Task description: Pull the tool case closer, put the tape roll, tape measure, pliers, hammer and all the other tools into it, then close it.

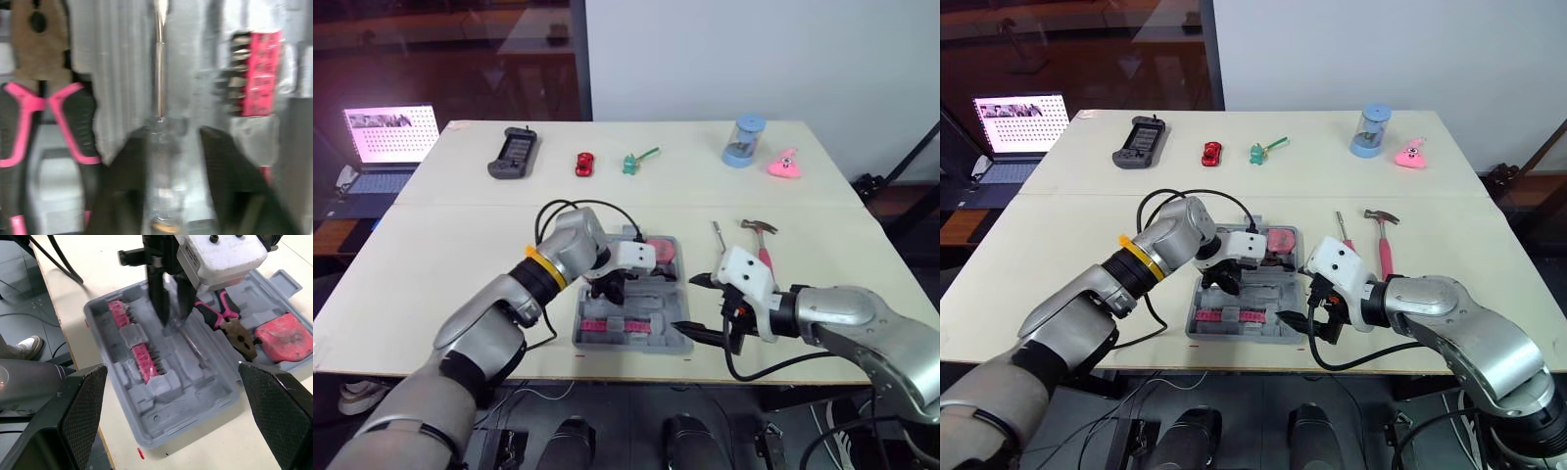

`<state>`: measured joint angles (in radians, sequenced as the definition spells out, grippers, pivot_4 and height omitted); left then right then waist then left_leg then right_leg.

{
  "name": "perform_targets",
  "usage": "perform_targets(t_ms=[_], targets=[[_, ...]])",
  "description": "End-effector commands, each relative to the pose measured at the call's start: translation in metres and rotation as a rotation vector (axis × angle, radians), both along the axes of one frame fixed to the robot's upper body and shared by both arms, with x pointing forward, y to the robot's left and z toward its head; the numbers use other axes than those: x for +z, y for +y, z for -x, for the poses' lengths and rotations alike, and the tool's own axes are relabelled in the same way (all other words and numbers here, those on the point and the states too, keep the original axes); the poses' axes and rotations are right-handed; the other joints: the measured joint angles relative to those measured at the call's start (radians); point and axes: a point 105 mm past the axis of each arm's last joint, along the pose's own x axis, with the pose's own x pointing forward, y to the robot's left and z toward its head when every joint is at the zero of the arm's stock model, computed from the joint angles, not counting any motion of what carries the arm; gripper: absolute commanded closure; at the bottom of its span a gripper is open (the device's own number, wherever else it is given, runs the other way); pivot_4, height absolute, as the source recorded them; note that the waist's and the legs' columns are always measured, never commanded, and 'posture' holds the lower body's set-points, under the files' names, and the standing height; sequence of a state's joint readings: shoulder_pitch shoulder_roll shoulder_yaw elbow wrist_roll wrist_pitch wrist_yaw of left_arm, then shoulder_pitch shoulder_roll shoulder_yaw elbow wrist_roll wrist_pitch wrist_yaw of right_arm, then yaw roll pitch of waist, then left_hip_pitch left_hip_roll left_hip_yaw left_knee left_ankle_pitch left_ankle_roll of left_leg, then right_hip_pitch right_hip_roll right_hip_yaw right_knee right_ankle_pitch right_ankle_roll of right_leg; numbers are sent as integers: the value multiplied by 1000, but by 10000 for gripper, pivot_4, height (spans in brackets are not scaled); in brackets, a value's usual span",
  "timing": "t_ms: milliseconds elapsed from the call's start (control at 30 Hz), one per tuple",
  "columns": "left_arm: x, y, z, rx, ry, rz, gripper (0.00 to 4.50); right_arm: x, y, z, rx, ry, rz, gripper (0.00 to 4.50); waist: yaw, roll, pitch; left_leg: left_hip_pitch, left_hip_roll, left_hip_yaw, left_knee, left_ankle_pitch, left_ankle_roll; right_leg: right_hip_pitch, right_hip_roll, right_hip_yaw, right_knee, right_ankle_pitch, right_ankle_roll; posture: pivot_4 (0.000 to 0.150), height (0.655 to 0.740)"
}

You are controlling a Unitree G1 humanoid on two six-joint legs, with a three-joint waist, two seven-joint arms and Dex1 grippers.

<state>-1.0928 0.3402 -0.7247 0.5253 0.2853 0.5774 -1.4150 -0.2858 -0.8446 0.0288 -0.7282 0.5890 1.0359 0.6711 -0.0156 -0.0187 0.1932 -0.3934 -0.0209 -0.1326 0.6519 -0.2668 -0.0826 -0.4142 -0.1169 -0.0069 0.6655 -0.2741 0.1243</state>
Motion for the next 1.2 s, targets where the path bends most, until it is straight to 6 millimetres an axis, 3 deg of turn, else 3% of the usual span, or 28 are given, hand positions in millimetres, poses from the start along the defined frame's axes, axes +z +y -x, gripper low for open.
perform_targets(t_ms=[33,200,467,500,567,667,800,833,933,1200], targets=[[21,9,2,3,-24,40,12764,8,3,-2,12,-44,-4,0,-5,0,0,0,0,0,0,0,0,0,0,0,0,0,0,1500,6902],[35,27,14,14,7,131,12764,8,3,2,23,-32,-9,0,-11,0,0,1,0,0,-1,0,0,0,0,0,0,0,0,1500,6902],[51,20,18,-56,-183,539,12764,18,0,-18,-28,-204,-8,0,2,0,0,1,0,0,1,0,0,1,0,0,0,0,0,1500,6902],[48,22,18,-43,-191,565,12764,17,0,-18,-25,-196,-16,0,1,0,0,1,0,0,1,0,0,1,0,0,0,0,0,1500,6902],[39,29,19,59,-72,606,12764,10,5,-4,41,-21,-64,0,0,1,0,1,0,0,0,0,0,1,0,0,0,0,0,1500,6902],[32,39,11,143,-51,649,21018,17,10,6,100,88,-139,0,-3,1,0,1,0,0,1,0,0,1,0,0,1,0,0,1500,6902],[25,40,4,169,-95,746,41467,23,11,4,97,107,-154,0,-1,1,0,2,0,0,1,0,0,1,0,0,0,0,0,1500,6902],[21,40,5,155,-95,756,44862,23,11,4,98,115,-155,0,0,1,-1,2,0,0,1,0,0,1,0,0,0,0,0,1500,6902],[9,37,10,106,-80,774,44862,22,10,4,93,133,-150,0,2,1,0,2,0,0,1,0,0,2,0,0,0,0,0,1500,6902],[-19,27,-3,90,-109,739,44862,23,8,-1,63,119,-131,0,3,1,-1,1,0,0,1,0,0,2,0,0,0,0,0,1500,6902]])
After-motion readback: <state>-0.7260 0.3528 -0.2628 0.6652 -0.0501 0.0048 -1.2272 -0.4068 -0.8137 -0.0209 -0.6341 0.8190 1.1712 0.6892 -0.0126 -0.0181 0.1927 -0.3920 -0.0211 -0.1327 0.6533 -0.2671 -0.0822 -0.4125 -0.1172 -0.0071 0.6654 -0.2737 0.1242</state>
